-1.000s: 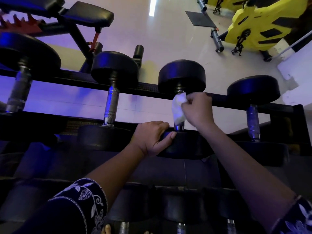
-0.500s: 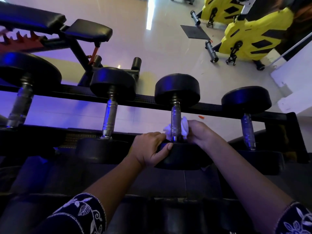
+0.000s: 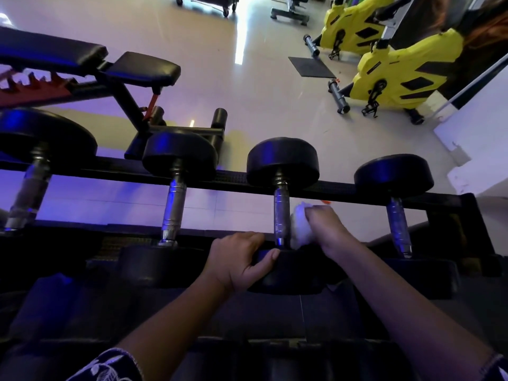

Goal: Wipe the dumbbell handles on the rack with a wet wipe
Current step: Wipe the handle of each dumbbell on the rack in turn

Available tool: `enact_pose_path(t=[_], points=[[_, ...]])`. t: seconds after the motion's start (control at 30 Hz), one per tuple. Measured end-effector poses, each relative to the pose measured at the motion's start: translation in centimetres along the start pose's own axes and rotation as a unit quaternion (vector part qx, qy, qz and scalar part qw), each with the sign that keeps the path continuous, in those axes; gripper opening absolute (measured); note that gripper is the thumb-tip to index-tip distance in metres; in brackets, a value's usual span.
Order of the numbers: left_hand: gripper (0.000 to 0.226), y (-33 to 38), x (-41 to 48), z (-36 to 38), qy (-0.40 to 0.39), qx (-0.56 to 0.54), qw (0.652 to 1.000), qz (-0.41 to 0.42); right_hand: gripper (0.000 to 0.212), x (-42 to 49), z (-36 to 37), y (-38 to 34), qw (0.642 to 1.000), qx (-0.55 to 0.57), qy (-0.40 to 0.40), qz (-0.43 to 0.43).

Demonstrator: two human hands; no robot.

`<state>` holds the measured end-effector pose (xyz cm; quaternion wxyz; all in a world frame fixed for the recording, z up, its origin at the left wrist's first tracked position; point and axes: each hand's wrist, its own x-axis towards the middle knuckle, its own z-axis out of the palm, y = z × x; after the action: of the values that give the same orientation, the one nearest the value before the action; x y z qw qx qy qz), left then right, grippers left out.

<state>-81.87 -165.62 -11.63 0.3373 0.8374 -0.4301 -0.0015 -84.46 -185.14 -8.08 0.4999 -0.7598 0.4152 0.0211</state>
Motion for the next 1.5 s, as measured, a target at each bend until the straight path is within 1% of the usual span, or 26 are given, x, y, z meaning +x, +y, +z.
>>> enact_pose_path(t=[0.03, 0.1, 0.13, 0.2, 0.23, 0.33, 0.43, 0.53, 0.6, 0.67, 0.73, 0.8, 0.83, 0.87, 0.9, 0.93, 0.97, 1.0, 1.03, 1.07, 1.1, 1.27, 1.33, 1.37, 1.43, 1.5], points=[[0.049, 0.3, 0.1, 0.0, -0.004, 0.008, 1.0, -0.005, 0.013, -0.1, -0.6, -0.2, 0.999, 0.012, 0.038, -0.023], [0.053, 1.2, 0.3, -0.1, 0.0, 0.029, 1.0, -0.008, 0.025, -0.3, -1.7, -0.8, 0.995, 0.028, 0.066, -0.074], [0.053, 1.7, 0.4, 0.0, 0.006, 0.041, 0.999, -0.007, 0.026, -0.6, -1.9, -1.2, 0.992, -0.009, 0.07, -0.104], [0.053, 3.4, 1.1, 0.6, 0.012, 0.08, 0.997, -0.011, 0.018, -1.3, -2.0, -1.7, 0.978, -0.089, 0.077, -0.171], [0.056, 4.4, 1.4, 1.1, 0.009, 0.098, 0.995, -0.018, 0.015, -1.8, -1.9, -1.6, 0.972, -0.111, 0.086, -0.19], [0.058, 7.2, 2.7, 2.9, 0.018, 0.139, 0.99, -0.024, 0.025, -3.1, -2.6, -0.3, 0.957, -0.157, 0.115, -0.215], [0.062, 9.3, 3.7, 4.3, 0.042, 0.174, 0.984, -0.013, 0.017, -3.5, -4.1, 1.1, 0.948, -0.181, 0.146, -0.217], [0.06, 10.5, 4.3, 5.1, 0.056, 0.18, 0.982, -0.011, 0.008, -1.8, -4.8, 0.5, 0.955, -0.159, 0.164, -0.188], [0.057, 10.7, 4.3, 5.5, 0.048, 0.16, 0.986, -0.013, 0.013, -0.2, -5.0, -0.5, 0.963, -0.113, 0.169, -0.178], [0.052, 10.5, 4.1, 5.9, 0.049, 0.107, 0.993, -0.018, 0.014, 0.4, -5.3, -1.3, 0.967, -0.108, 0.153, -0.175], [0.049, 10.3, 3.9, 6.1, 0.051, 0.045, 0.997, -0.043, 0.011, -0.4, -5.9, -0.6, 0.972, -0.125, 0.116, -0.161], [0.047, 10.2, 3.8, 6.2, 0.047, 0.021, 0.997, -0.055, 0.01, -2.0, -6.3, 1.4, 0.979, -0.139, 0.075, -0.125], [0.046, 10.1, 3.8, 6.2, 0.045, 0.014, 0.997, -0.054, 0.01, -2.8, -6.4, 2.3, 0.987, -0.123, 0.047, -0.094], [0.044, 10.0, 3.8, 6.2, 0.049, 0.007, 0.997, -0.054, 0.01, -3.1, -6.6, 3.0, 0.995, -0.072, 0.017, -0.059], [0.042, 10.1, 3.8, 6.2, 0.056, 0.0, 0.997, -0.053, 0.013, -2.7, -6.8, 3.2, 1.0, 0.013, -0.014, -0.019], [0.041, 10.1, 3.8, 6.1, 0.064, -0.005, 0.997, -0.053, 0.016, -2.1, -7.0, 2.8, 0.99, 0.126, -0.056, 0.026], [0.041, 10.2, 3.8, 6.1, 0.068, -0.008, 0.996, -0.053, 0.019, -0.9, -6.9, 2.2, 0.961, 0.247, -0.103, 0.069], [0.042, 10.2, 3.8, 6.2, 0.069, -0.009, 0.996, -0.054, 0.022, 0.2, -6.7, 1.3, 0.915, 0.36, -0.152, 0.103], [0.043, 10.2, 3.8, 6.2, 0.069, -0.013, 0.996, -0.057, 0.028, 1.2, -6.4, 0.6, 0.874, 0.432, -0.187, 0.123], [0.044, 10.2, 3.8, 6.2, 0.071, -0.017, 0.995, -0.063, 0.034, 1.9, -5.7, 0.1, 0.85, 0.465, -0.207, 0.133], [0.045, 10.3, 3.8, 6.2, 0.073, -0.02, 0.995, -0.067, 0.038, 2.5, -5.0, 0.3, 0.85, 0.46, -0.218, 0.134], [0.045, 10.3, 3.8, 5.9, 0.054, -0.04, 0.995, -0.077, 0.035, 1.7, -5.3, 2.8, 0.87, 0.37, -0.293, 0.141], [0.046, 10.4, 3.8, 5.8, 0.055, -0.036, 0.995, -0.077, 0.038, 1.5, -5.6, 2.1, 0.876, 0.363, -0.281, 0.145], [0.046, 10.4, 3.8, 5.9, 0.055, -0.032, 0.995, -0.078, 0.039, 1.8, -5.5, 1.5, 0.88, 0.371, -0.263, 0.138], [0.049, 10.3, 3.8, 6.0, 0.054, -0.025, 0.995, -0.08, 0.04, 2.4, -5.3, 0.2, 0.886, 0.388, -0.232, 0.105], [0.051, 10.2, 3.7, 6.0, 0.057, -0.027, 0.995, -0.077, 0.036, 2.5, -5.0, -0.2, 0.912, 0.355, -0.195, 0.063]])
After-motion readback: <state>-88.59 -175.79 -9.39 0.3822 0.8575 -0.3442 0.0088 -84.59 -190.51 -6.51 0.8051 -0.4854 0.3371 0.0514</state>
